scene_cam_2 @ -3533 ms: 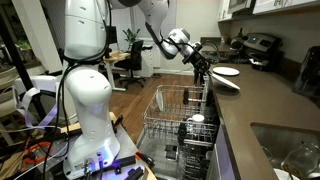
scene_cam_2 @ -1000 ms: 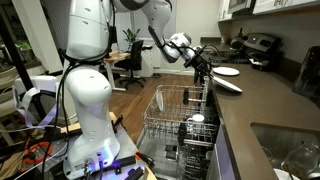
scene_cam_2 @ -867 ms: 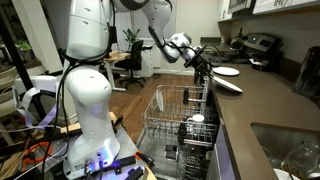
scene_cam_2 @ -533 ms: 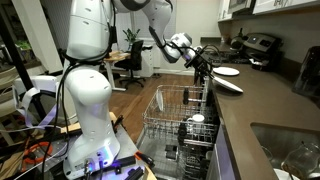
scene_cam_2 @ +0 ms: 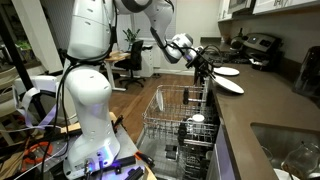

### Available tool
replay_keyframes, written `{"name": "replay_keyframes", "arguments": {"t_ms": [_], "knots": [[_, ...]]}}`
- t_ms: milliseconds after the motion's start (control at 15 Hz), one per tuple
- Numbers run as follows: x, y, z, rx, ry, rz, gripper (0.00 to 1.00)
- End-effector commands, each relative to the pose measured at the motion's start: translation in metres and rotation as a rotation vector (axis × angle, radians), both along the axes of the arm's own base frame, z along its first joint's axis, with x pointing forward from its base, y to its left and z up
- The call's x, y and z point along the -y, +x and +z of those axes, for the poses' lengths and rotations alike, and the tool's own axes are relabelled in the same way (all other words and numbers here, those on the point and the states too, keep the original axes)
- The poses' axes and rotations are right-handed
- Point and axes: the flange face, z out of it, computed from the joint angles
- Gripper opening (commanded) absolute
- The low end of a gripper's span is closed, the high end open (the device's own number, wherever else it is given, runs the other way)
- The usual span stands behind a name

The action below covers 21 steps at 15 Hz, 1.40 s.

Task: Remove the plate from the dishwasher.

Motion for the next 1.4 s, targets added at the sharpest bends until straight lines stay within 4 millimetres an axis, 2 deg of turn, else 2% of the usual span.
{"name": "replay_keyframes", "arguments": {"t_ms": [0, 67, 133, 267, 600, 933, 1000, 1333], "knots": [[0.005, 0.009, -0.004, 0.011, -0.008, 0.01, 0.17], [0.005, 0.01, -0.005, 0.009, -0.008, 0.01, 0.19], [0.006, 0.011, -0.007, 0.007, -0.008, 0.009, 0.15], [0.007, 0.012, -0.01, 0.003, -0.008, 0.008, 0.22], [0.011, 0.016, -0.018, -0.006, -0.005, 0.006, 0.25], [0.021, 0.019, -0.027, -0.018, 0.008, 0.001, 0.36], [0.023, 0.02, -0.029, -0.02, 0.01, -0.001, 0.33], [0.035, 0.021, -0.036, -0.025, 0.025, -0.012, 0.38]]}}
